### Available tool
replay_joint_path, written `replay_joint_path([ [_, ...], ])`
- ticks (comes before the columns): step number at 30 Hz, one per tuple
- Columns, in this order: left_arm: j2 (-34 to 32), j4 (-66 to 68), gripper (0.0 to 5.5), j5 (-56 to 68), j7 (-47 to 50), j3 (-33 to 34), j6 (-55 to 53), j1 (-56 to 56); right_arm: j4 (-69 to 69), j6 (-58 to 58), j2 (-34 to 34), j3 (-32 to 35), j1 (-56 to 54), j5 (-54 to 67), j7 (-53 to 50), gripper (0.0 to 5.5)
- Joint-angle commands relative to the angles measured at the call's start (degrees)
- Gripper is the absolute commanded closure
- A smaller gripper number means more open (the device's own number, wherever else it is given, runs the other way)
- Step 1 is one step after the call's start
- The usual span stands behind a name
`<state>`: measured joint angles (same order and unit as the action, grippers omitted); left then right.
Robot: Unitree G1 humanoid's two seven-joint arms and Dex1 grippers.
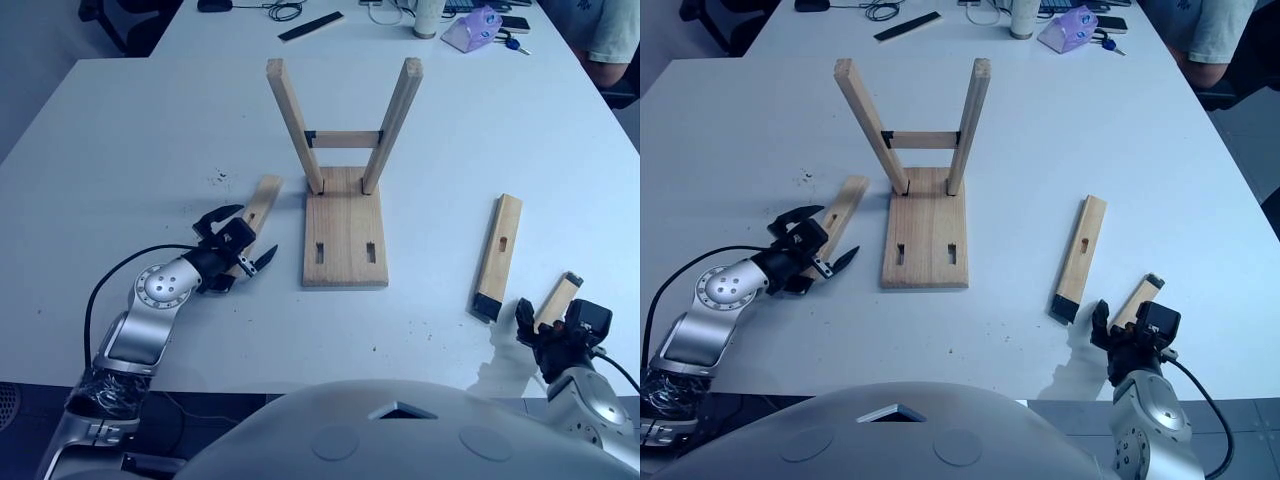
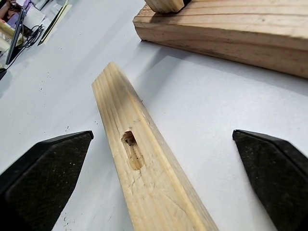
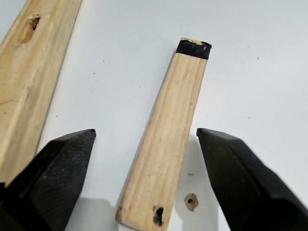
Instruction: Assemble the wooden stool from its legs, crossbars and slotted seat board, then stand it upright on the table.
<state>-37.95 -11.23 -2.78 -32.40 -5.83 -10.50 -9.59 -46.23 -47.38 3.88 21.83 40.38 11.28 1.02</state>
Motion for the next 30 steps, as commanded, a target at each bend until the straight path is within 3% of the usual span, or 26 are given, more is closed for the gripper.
replay_joint_path([
  [1,-1.71,2.42,0.1,-1.36,-2.6,-1.35,-1.87,-0.69,1.42,-0.67,2.32,0.2,-0.73,1.31,-1.38,1.62],
  [19,1.18,0.0,0.1,3.09,-2.75,1.98,-5.17,2.23,4.13,-0.63,3.47,2.22,-2.63,4.73,-4.32,4.11],
  [25,3.9,-1.33,0.1,7.0,-1.06,6.25,-5.69,3.39,4.35,0.48,-1.3,5.33,-8.58,5.2,-4.31,4.21],
  [30,9.22,-7.74,0.1,18.1,3.72,15.9,-10.94,9.38,5.24,6.24,-11.66,13.99,-27.98,14.07,-0.39,4.21],
])
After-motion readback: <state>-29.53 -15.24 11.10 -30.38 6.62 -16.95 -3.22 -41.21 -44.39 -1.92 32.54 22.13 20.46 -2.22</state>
